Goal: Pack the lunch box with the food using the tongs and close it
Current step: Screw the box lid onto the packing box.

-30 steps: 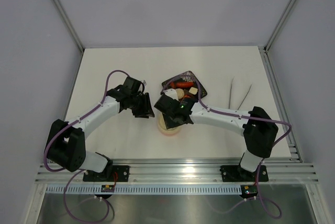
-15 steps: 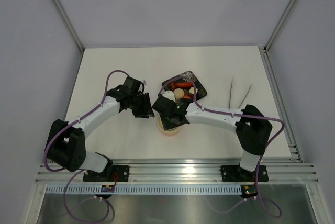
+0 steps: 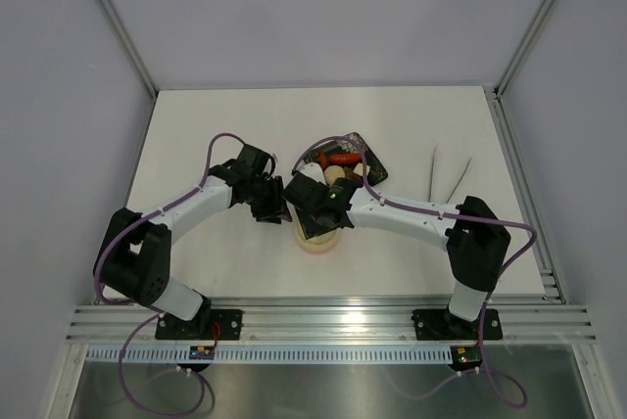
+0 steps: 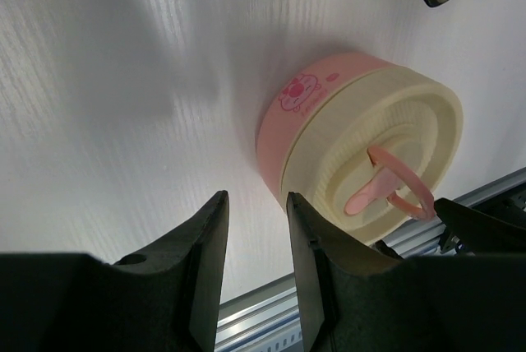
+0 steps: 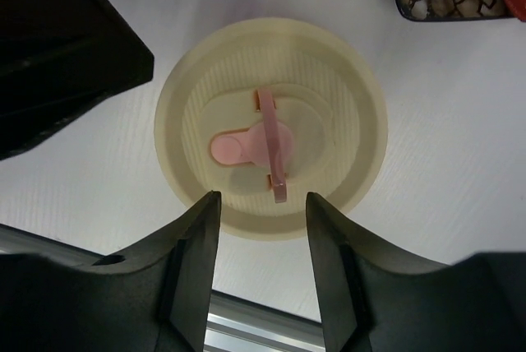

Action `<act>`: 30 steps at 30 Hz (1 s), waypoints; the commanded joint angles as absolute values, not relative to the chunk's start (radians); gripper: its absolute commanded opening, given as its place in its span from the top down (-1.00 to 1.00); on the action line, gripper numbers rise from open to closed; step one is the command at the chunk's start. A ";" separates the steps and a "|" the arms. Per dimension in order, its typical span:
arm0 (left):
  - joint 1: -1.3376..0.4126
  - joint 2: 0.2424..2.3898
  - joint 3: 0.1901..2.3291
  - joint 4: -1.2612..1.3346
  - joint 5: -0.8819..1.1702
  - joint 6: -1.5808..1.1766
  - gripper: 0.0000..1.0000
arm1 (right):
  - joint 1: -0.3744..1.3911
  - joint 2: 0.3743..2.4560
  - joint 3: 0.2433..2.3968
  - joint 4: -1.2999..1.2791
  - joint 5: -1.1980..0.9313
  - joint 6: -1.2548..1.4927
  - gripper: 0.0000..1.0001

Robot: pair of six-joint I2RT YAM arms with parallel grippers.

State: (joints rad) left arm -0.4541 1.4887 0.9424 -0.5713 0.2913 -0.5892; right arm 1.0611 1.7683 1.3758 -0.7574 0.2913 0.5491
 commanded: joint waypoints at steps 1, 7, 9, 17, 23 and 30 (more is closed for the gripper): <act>-0.449 1.511 0.973 -0.502 0.334 -0.612 0.25 | 1.066 1.782 1.428 -0.775 0.345 0.520 -0.06; -0.448 1.558 0.983 -0.477 0.333 -0.630 0.29 | 1.060 1.807 1.416 -0.719 0.341 0.540 0.23; -0.446 1.569 0.985 -0.465 0.334 -0.644 0.32 | 1.055 1.810 1.410 -0.697 0.338 0.546 0.32; -0.433 1.641 0.988 -0.411 0.324 -0.670 0.41 | 1.039 1.815 1.367 -0.627 0.299 0.551 0.56; -0.423 1.700 0.974 -0.305 0.360 -0.741 0.55 | 1.028 1.828 1.338 -0.600 0.285 0.568 1.00; -0.423 1.683 0.915 -0.249 0.383 -0.759 0.85 | 1.020 1.819 1.284 -0.557 0.299 0.601 1.00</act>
